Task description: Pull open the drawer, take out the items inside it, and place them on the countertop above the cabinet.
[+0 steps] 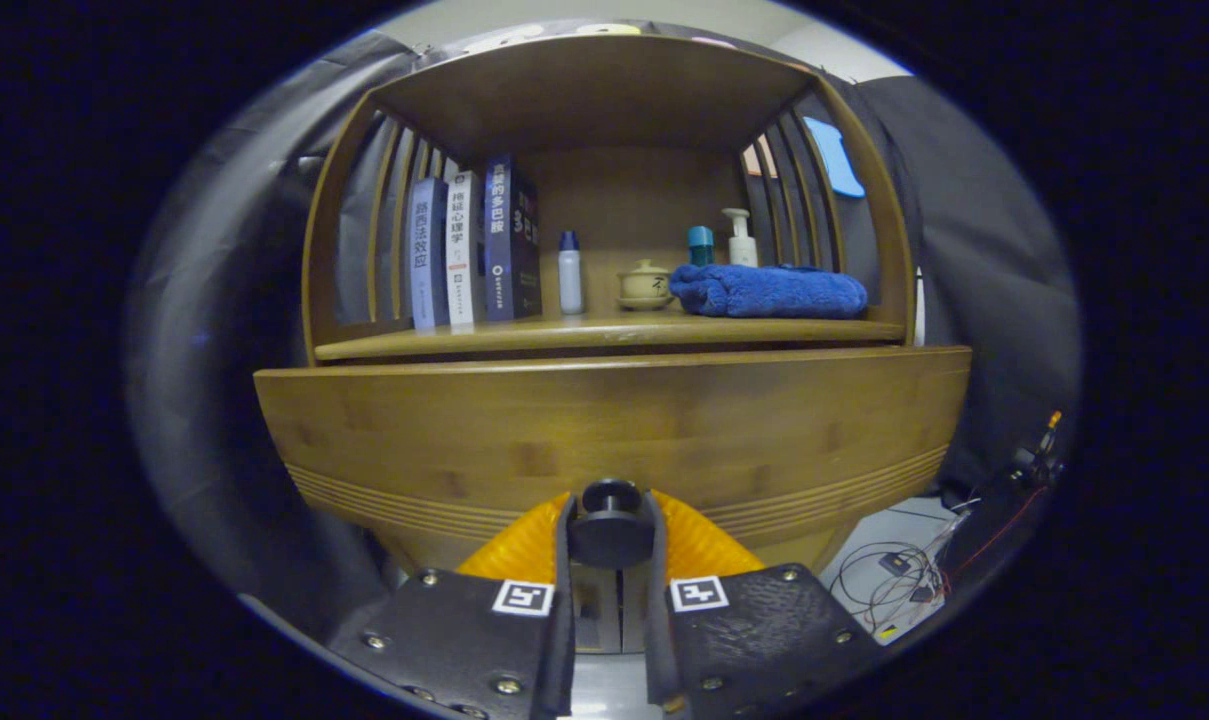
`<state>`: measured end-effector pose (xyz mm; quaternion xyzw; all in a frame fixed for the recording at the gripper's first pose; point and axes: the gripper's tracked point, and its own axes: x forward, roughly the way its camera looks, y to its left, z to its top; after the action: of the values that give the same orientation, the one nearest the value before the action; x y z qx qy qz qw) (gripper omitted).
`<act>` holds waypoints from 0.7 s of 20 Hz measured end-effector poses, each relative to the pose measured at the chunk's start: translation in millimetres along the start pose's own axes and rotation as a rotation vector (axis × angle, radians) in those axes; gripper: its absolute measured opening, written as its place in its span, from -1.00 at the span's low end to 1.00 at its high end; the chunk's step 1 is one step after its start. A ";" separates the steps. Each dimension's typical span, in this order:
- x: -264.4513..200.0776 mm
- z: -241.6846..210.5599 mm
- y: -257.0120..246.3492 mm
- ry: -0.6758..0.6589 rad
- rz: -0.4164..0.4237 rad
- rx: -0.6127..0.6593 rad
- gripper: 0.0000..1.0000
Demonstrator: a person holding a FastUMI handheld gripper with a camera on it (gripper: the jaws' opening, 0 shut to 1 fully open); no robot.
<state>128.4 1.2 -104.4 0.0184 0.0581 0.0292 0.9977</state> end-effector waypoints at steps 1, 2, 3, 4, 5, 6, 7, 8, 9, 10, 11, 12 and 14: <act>-10.8 -1.2 -1.8 0.001 -0.004 0.010 -0.43; -20.0 -3.4 -2.8 0.001 -0.002 0.016 -0.43; -29.6 -4.0 -4.3 -0.001 0.001 0.024 -0.43; -37.2 -7.2 -4.0 0.003 0.004 0.026 -0.43; -44.0 -8.0 -3.5 0.004 0.006 0.021 -0.43; -51.1 -11.0 -2.9 0.010 0.006 0.011 -0.43; -58.4 -13.1 -2.5 0.021 0.006 0.008 -0.43; -64.9 -16.3 -1.6 0.027 0.005 0.011 -0.43; -70.3 -20.3 -0.8 0.034 0.005 0.016 -0.44; -75.3 -25.9 -1.7 0.046 0.002 0.019 -0.43; -77.8 -23.5 -1.5 0.034 0.007 0.028 -0.44; -81.3 -26.1 -0.9 0.044 0.006 0.032 -0.43; -81.8 -28.3 -1.8 0.055 0.002 0.040 -0.44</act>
<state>44.1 -4.5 -123.2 0.0374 0.0861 0.0297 0.9951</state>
